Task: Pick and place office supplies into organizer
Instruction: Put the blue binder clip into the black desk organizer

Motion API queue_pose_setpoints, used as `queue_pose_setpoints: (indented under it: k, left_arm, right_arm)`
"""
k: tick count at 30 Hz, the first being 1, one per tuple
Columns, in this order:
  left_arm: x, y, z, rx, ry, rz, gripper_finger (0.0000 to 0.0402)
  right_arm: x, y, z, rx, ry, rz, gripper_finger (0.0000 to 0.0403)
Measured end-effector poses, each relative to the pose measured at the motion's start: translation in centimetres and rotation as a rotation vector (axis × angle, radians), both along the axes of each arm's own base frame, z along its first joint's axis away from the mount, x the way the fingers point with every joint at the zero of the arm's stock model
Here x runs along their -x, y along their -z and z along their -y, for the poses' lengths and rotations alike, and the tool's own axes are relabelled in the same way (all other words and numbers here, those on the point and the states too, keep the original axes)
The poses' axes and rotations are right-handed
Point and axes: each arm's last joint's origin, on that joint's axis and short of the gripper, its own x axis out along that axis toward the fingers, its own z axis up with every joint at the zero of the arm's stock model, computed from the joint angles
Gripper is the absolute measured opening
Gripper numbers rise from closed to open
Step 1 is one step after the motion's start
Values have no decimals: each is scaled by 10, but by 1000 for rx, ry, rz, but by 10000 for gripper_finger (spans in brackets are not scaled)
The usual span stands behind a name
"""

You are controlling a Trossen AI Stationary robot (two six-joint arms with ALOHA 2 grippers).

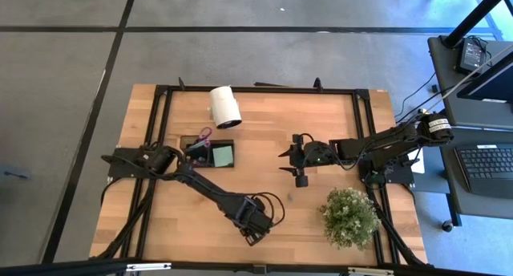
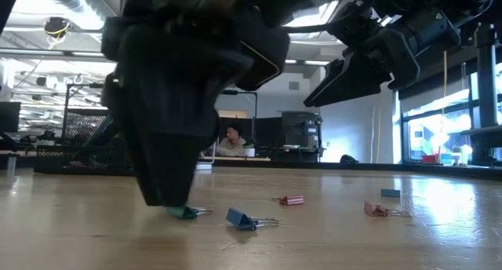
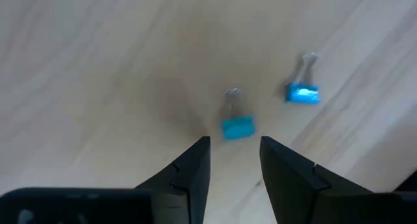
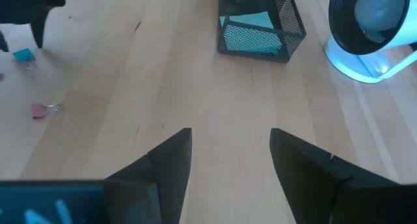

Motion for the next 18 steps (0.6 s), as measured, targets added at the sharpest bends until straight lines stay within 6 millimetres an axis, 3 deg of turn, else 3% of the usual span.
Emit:
queue_pose_setpoints:
  k: [18]
  left_arm:
    - [-7,6,-11,26,-45,-31,122]
  right_arm:
    - [0,1,0,1,1,-10,210]
